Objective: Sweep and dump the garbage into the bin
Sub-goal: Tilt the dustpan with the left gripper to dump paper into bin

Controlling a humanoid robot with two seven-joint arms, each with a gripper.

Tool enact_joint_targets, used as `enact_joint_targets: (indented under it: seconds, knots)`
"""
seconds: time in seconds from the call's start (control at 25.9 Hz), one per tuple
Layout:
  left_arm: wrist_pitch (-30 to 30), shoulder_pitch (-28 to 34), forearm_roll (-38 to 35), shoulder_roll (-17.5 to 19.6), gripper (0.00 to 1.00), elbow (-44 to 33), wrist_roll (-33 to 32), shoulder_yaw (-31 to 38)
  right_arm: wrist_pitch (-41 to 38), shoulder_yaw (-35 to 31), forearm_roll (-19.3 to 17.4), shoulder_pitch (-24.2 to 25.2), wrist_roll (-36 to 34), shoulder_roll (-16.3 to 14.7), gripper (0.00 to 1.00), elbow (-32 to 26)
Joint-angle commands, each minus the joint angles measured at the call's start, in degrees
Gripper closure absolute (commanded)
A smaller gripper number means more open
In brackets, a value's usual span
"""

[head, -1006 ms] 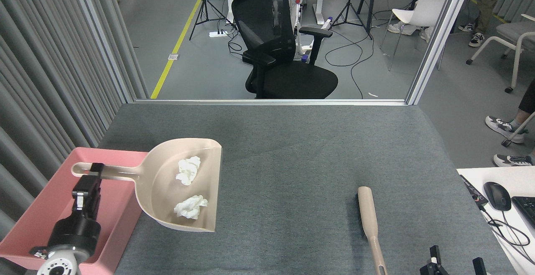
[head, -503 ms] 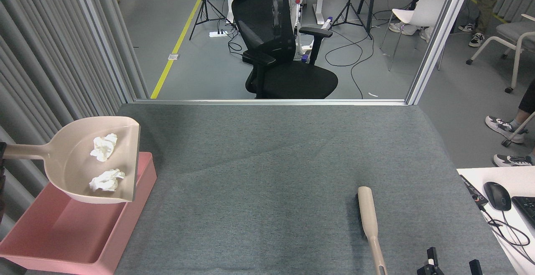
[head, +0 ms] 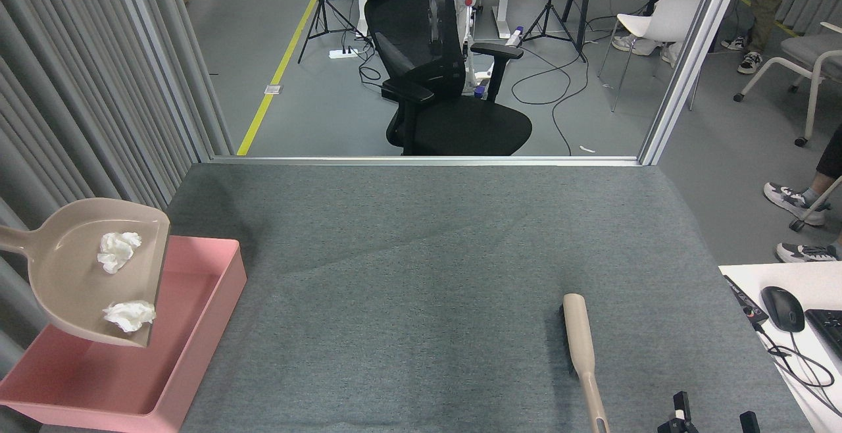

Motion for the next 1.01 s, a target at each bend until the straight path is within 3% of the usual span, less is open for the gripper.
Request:
enact_joint_targets:
  seconds: [0.0, 0.23, 0.27, 0.39, 0.46, 0.62, 0.66, 0.74, 0.85, 0.97]
  knots:
    - [-2.77, -0.81, -6.12, 0.19, 0.84, -0.79, 0.46, 0.75, 0.0, -0.05, -0.04, 0.0, -0.05, -0.01, 0.0, 0.0]
    - [-3.48, -1.6, -7.18, 0.45, 0.85, -3.52, -0.51, 4.44, 0.0, -0.13, -0.04, 0.0, -0.05, -0.01, 0.0, 0.0]
    - [-2.34, -1.6, -4.63, 0.45, 0.85, -4.75, -1.91, 5.06, 0.0, -0.13, -0.04, 0.0, -0.05, -0.01, 0.0, 0.0]
    - [3.82, -0.37, 12.51, 1.69, 0.84, -5.54, -5.34, 4.26, 0.0, -0.22, -0.04, 0.0, -0.05, -0.01, 0.0, 0.0]
    - [6.63, 0.95, 17.26, 3.36, 0.84, -5.98, -5.26, 0.92, 0.0, -0.22, -0.04, 0.0, 0.04, -0.01, 0.0, 0.0]
    - [13.57, 2.44, 27.8, 1.6, 0.82, -16.7, -5.08, -6.28, 0.0, -0.22, -0.13, -0.09, 0.04, -0.1, 0.0, 0.0]
    - [15.07, 3.41, 30.7, -0.42, 0.81, -18.98, -4.73, -7.69, 0.0, -0.22, -0.13, -0.09, 0.04, -0.1, 0.0, 0.0]
    - [16.83, 5.96, 29.65, -7.98, 0.8, -23.2, -4.11, -9.62, 0.0, -0.22, -0.13, 0.0, 0.12, -0.01, 0.0, 0.0]
    - [18.06, 10.88, 22.71, -19.76, 0.8, -28.39, -4.64, -13.67, 0.08, -0.22, -0.04, 0.0, 0.12, -0.01, 0.0, 0.0]
    - [17.97, 14.83, 14.27, -27.32, 0.8, -29.53, -4.2, -17.44, 0.0, -0.22, -0.13, 0.0, 0.21, -0.18, 0.0, 0.0]
